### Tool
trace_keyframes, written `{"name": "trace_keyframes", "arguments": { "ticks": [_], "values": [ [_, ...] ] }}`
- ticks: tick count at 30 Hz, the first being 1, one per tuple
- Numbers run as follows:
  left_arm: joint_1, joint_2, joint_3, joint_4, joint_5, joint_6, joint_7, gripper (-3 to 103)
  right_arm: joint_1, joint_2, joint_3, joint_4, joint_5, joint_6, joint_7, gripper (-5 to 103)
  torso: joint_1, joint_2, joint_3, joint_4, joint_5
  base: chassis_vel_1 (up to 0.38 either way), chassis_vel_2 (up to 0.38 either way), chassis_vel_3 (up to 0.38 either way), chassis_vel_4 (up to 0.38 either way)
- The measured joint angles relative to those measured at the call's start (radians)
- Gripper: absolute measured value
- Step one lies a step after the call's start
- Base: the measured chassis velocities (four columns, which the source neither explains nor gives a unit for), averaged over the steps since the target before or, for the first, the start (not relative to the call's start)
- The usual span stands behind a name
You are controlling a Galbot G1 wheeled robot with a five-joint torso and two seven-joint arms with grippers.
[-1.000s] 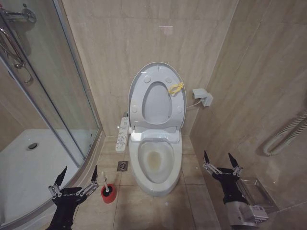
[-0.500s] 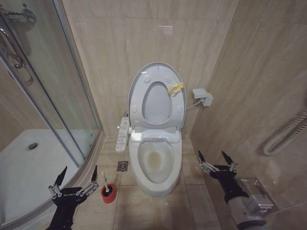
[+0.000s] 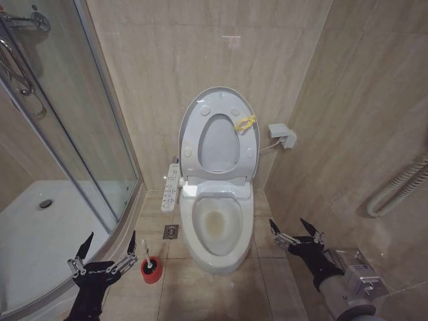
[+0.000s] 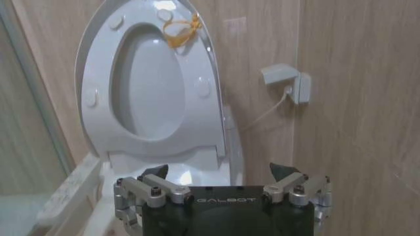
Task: Open the toilet lid, clean the toilet bowl with a toilet brush, close the toilet lid, and flush.
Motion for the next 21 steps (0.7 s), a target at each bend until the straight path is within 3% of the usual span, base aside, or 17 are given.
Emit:
{"name": "trace_keyframes", "arguments": {
  "ticks": [5,14,21],
  "values": [
    [0.000,0.000,0.000,0.000,0.000,0.000,0.000,100,0.165,-0.032,-0.048,-0.075,0.026,0.057,0.054,100,0.000,0.000,0.000,0.0016,0.0003,0.000,0.000,0.000,0.000],
    [0.000,0.000,0.000,0.000,0.000,0.000,0.000,100,0.201,-0.041,-0.058,-0.102,0.031,0.069,0.065,100,0.000,0.000,0.000,0.0001,0.0001,0.000,0.000,0.000,0.000],
    [0.000,0.000,0.000,0.000,0.000,0.000,0.000,100,0.368,-0.089,-0.078,-0.295,0.038,0.083,0.095,100,0.000,0.000,0.000,0.0008,0.0003,0.000,0.000,0.000,0.000]
  ]
}}
